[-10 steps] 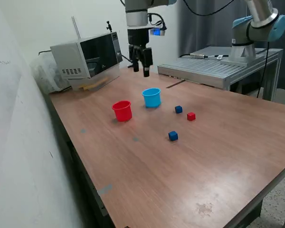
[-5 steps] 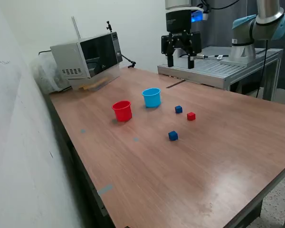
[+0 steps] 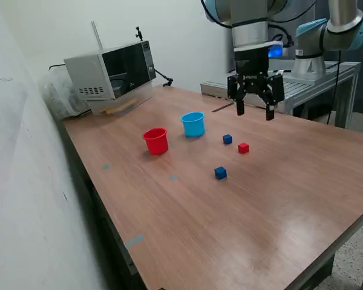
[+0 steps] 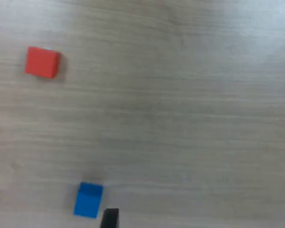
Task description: Place red objects in the red bin, and blue objects in the blue bin.
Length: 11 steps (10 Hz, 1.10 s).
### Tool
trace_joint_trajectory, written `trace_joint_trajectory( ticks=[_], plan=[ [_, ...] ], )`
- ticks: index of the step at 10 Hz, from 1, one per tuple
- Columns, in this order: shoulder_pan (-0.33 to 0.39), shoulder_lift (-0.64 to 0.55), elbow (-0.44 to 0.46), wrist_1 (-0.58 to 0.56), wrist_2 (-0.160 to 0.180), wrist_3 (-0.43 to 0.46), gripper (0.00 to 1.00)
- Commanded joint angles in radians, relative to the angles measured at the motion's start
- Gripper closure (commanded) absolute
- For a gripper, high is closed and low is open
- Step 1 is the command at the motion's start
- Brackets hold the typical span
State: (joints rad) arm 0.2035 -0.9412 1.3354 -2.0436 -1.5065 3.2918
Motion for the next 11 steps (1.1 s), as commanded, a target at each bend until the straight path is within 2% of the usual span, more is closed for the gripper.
trace_joint_trajectory(
  ticks=[1,2,3,6,9,11],
  plan=[
    [-0.003,0.105,-0.030,-0.026,-0.033,0.020,0.00],
    [-0.018,0.129,-0.039,-0.029,-0.055,0.019,0.00],
    [-0.035,0.145,-0.047,-0.029,-0.058,0.019,0.00],
    [-0.064,0.191,-0.059,-0.038,-0.061,0.019,0.00],
    [-0.062,0.206,-0.064,-0.046,-0.061,0.075,0.00],
    [-0.049,0.216,-0.070,-0.049,-0.058,0.081,0.00]
  ],
)
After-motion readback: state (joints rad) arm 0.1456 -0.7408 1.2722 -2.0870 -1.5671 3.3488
